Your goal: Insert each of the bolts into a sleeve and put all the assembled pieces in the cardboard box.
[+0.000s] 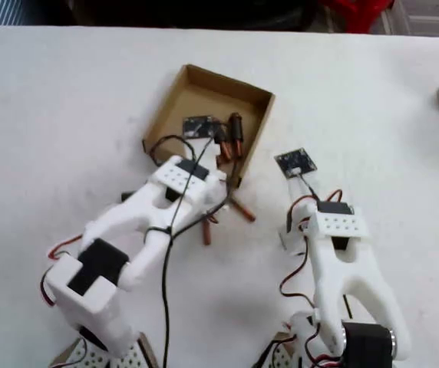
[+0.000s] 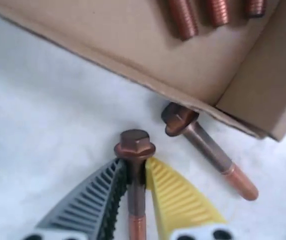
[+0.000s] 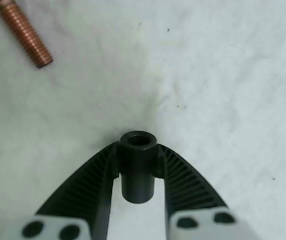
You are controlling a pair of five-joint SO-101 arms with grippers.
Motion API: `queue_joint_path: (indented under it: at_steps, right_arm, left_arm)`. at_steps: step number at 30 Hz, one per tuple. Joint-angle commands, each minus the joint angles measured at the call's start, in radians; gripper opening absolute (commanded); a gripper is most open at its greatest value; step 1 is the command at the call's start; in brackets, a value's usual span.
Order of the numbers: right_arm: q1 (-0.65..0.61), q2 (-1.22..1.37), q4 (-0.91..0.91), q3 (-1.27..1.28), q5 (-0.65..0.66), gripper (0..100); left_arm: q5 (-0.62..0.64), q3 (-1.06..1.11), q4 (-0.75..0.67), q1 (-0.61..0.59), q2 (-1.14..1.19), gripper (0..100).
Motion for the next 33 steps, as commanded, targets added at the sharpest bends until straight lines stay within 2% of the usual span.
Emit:
queue_joint_path:
  at_steps: [1,6,11,14,18,23,29,33]
  right_arm:
    - [-0.010,-0.031,-0.013,-0.005,0.003,1.8]
    - [-0.016,-0.047,-0.030,0.003,0.003,1.8]
    - [-0.022,-0.159,-0.050,0.060,-0.005,1.8]
    - [-0.073,-0.286,-0.050,0.124,-0.012,1.8]
    - [-0.185,-0.472,-0.076,0.212,-0.138,1.8]
    - [-0.249,-0.641,-0.246,0.322,-0.250,1.8]
    - [-0.358,-0.693,-0.421,0.356,-0.313,1.8]
    - [-0.444,-0.691,-0.567,0.373,-0.316,1.8]
  left_arm:
    - [-0.089,-0.038,0.049,-0.019,-0.007,2]
    - [-0.230,0.018,0.052,-0.021,-0.133,2]
    - [-0.298,0.207,-0.140,-0.085,-0.308,2]
    - [-0.354,0.307,-0.258,-0.151,-0.380,2]
    - [-0.388,0.368,-0.336,-0.219,-0.453,2]
    - [-0.390,0.390,-0.347,-0.266,-0.489,2]
    - [-0.390,0.390,-0.347,-0.272,-0.489,2]
    - [-0.388,0.382,-0.347,-0.320,-0.489,2]
